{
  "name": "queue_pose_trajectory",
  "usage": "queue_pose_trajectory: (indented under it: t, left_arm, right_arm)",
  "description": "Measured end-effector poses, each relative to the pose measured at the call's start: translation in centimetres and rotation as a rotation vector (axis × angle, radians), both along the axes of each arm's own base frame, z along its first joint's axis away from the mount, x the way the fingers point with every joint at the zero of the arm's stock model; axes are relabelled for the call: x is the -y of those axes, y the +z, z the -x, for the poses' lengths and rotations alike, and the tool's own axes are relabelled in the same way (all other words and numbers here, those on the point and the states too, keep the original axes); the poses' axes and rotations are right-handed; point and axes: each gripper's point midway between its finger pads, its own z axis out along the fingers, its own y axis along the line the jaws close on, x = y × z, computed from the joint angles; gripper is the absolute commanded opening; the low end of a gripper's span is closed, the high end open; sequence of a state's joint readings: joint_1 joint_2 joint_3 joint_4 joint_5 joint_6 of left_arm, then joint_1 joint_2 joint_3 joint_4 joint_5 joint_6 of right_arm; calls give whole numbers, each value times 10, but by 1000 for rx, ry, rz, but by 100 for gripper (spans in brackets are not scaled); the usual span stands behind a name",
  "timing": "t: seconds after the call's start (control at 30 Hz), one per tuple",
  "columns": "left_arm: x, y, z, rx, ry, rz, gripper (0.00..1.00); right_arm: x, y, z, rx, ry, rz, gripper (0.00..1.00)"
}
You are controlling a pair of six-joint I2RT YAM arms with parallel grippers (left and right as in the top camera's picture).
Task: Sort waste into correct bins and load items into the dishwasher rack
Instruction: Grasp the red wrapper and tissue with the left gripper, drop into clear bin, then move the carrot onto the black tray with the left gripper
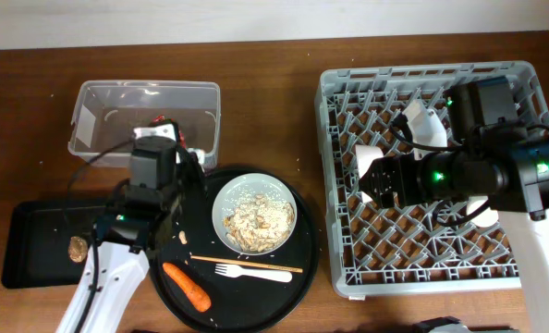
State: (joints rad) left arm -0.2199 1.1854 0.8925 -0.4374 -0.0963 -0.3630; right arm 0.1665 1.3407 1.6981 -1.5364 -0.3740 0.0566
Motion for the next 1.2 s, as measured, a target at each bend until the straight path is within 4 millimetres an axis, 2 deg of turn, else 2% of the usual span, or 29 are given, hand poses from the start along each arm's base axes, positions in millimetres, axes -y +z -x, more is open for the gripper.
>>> queue_pose_trajectory:
  t: [0.03,0.07,0.1,0.13,0.17,0.2,0.23,0.27,0.3,0.33,0.37,0.4,0.47,0.57,0.6,0.63,0.67,0.7,0.73,0.77,0.8,0.83,0.87,0.93,1.0,1.03,1.07,1.13,1.2]
  left_arm:
    - [-4,10,-11,61,30,-12,1]
    - [-12,25,-37,165,85,-25,50]
    - [-18,23,-55,205,114,-21,68]
    - [-30,6,-83,177,133,-16,73]
    - [-40,-28,-90,57,127,-27,77]
    - [-43,-50,-79,-88,91,-66,79]
    - [-42,-50,-70,-165,53,-92,79]
    - [-37,-19,-72,-160,1,-114,99]
    - [-36,-1,-62,-191,-24,-123,99]
    - [-33,16,-39,-233,-56,-117,98]
    - [-31,23,-16,-284,-79,-103,91]
    - [-26,25,14,-359,-107,-75,81]
    - [-22,5,66,-579,-105,-38,76]
    - [-2,-21,106,-741,-105,-35,73]
    - [-3,-20,113,-750,-73,-41,68]
    - [-7,-10,120,-723,-25,-40,61]
    - [-15,10,136,-657,38,-21,57]
    - [-22,15,156,-645,92,0,56]
    - [-26,7,176,-673,142,20,56]
    - [-26,-9,187,-699,181,53,54]
    - [-24,-47,215,-798,238,94,52]
    - [-21,-64,219,-813,251,125,52]
    - [-14,-103,234,-885,285,181,52]
    - [-4,-154,250,-954,342,267,51]
    - [2,-169,240,-923,344,315,48]
    - [2,-174,239,-925,352,317,41]
    - [2,-175,237,-920,357,313,22]
    - [-5,-181,236,-929,385,274,23]
    - [-5,-178,239,-943,390,268,22]
  right_arm:
    - [0,0,0,2,0,0,87]
    - [0,0,0,2,0,0,87]
    - [0,0,1,-5,0,0,87]
    - [1,-1,4,-13,0,2,87]
    - [1,-2,4,-19,0,3,87]
    - [1,-2,4,-17,1,3,87]
    - [0,-1,3,-12,0,3,87]
    - [0,-1,2,-11,1,2,87]
    - [0,-1,2,-10,1,2,87]
    - [0,-1,2,-8,1,2,87]
    - [0,-1,2,-10,0,2,87]
    - [0,-1,2,-10,0,2,87]
    - [0,-1,2,-6,0,1,87]
    - [-6,-2,7,-17,29,6,87]
    - [-10,-2,9,-19,46,13,87]
    - [-20,-3,15,-14,95,25,87]
    - [-26,-3,18,-11,120,30,87]
    - [-26,-4,16,-9,109,39,87]
    - [-25,-3,15,-6,102,42,87]
    - [-25,-4,14,-4,97,46,87]
    - [-24,-4,15,-8,94,51,87]
    - [-24,-4,14,-4,92,50,87]
    - [-23,-4,15,-7,90,51,87]
    - [-23,-4,14,-8,84,52,87]
    - [-23,-4,14,-9,83,52,87]
    - [-23,-4,14,-9,83,52,87]
    - [-23,-4,14,-9,83,52,87]
    - [-23,-4,14,-9,81,52,87]
    - [-23,-4,15,-10,81,52,87]
